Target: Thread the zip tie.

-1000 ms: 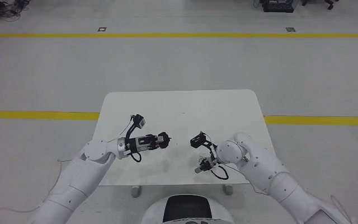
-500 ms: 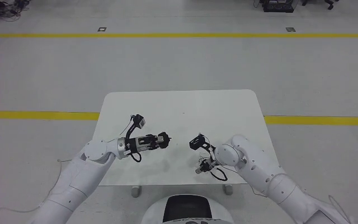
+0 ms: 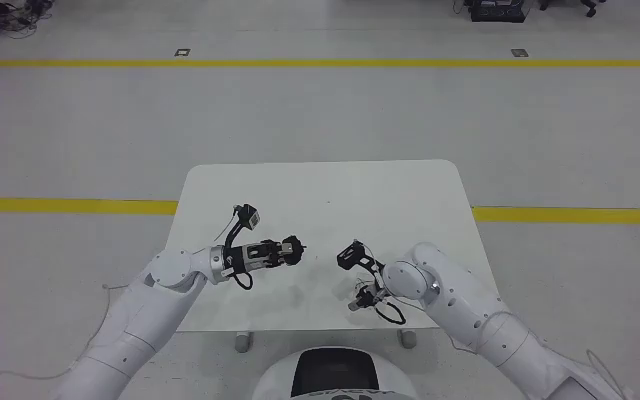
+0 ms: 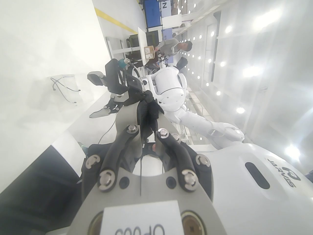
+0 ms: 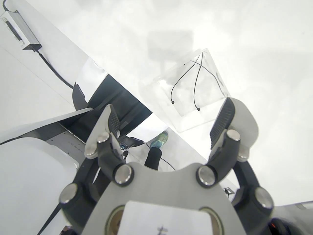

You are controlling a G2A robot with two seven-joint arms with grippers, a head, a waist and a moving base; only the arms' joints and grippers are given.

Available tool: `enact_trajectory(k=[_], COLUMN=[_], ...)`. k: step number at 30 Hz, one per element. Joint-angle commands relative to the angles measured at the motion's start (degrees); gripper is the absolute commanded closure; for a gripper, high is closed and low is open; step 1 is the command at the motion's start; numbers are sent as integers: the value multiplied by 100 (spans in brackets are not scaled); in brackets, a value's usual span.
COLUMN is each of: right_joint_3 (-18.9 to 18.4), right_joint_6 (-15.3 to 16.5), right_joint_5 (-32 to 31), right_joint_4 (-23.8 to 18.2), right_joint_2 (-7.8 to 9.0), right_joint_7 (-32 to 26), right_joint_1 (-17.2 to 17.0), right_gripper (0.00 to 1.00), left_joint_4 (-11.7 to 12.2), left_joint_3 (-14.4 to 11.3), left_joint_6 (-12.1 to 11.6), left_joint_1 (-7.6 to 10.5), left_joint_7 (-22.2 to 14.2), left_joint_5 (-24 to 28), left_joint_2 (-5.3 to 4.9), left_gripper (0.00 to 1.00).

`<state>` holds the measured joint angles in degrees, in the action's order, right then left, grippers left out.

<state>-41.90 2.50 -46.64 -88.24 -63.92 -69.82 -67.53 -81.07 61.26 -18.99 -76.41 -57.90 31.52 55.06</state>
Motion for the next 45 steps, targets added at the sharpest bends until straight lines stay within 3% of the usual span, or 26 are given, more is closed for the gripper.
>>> enact_trajectory(k=[1, 16, 30, 31, 33, 34, 38, 45], right_joint_3=[0, 47, -74, -79, -80, -79, -59, -2], right_joint_6=[-2, 37, -19, -19, -14, -13, -10, -7], right_joint_5=[2, -258, -754, -762, -772, -772, -788, -872], right_joint_4=[1, 11, -410, -407, -384, -371, -328, -213], right_joint_2=[0, 1, 82, 83, 80, 78, 65, 31], right_joint_7=[0, 279, -122, -132, -133, -128, -100, 65], right_joint_1=[0, -84, -199, -203, -208, -210, -215, -219], right_gripper=[0, 0, 0, 7, 45, 53, 66, 79], left_joint_4=[0, 0, 0, 0, 0, 0, 0, 0], left_joint_3=[0, 0, 0, 0, 0, 0, 0, 0], left_joint_6=[0, 0, 0, 0, 0, 0, 0, 0], left_joint_1=[0, 0, 0, 0, 0, 0, 0, 0], left_joint_7=[0, 0, 0, 0, 0, 0, 0, 0], left_joint_5=[0, 0, 0, 0, 0, 0, 0, 0], left_joint_2=[0, 0, 0, 0, 0, 0, 0, 0], left_gripper=[100, 100, 100, 100, 100, 100, 100, 100])
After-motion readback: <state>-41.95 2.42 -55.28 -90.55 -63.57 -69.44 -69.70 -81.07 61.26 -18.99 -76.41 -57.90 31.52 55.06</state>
